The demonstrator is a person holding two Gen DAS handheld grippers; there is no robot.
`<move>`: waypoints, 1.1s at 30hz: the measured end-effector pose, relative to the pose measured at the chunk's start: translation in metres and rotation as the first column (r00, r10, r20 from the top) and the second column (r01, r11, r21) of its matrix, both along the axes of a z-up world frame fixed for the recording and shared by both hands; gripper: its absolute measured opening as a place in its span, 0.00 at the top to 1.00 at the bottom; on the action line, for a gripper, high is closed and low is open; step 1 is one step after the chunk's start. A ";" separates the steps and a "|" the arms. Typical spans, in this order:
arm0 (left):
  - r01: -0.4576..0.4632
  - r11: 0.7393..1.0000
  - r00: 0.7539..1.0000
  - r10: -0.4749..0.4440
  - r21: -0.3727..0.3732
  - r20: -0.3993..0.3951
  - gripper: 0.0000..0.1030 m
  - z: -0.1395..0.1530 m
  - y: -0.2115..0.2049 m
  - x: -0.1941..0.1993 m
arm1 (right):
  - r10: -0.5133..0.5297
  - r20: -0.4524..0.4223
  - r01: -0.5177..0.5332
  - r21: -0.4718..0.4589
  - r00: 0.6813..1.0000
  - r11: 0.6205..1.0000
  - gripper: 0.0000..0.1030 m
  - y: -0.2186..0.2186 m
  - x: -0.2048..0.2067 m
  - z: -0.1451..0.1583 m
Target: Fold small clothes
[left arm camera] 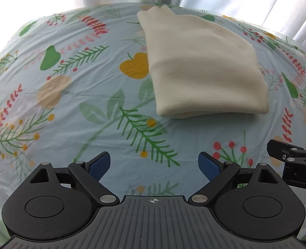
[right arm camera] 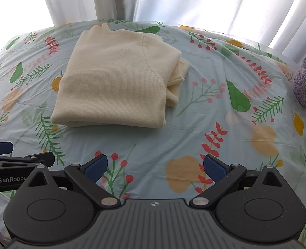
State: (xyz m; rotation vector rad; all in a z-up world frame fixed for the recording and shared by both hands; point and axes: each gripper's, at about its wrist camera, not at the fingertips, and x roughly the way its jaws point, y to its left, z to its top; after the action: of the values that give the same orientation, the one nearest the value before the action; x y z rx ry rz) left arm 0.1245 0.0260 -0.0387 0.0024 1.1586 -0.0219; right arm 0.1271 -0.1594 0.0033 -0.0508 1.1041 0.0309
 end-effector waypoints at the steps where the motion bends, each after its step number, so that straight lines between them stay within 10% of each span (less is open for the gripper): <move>1: 0.000 1.000 1.000 0.000 0.000 0.000 0.07 0.000 0.000 0.000 | 0.000 0.001 0.000 0.001 1.000 1.000 0.04 0.000 0.000 0.000; 33: -0.004 1.000 1.000 0.004 -0.012 0.003 0.07 0.000 -0.002 -0.001 | 0.003 0.003 -0.003 0.014 1.000 1.000 0.04 -0.004 0.000 0.000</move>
State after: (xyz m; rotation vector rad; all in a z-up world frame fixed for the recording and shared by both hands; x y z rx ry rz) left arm 0.1237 0.0244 -0.0389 -0.0106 1.1553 -0.0249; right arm 0.1274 -0.1636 0.0031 -0.0400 1.1005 0.0409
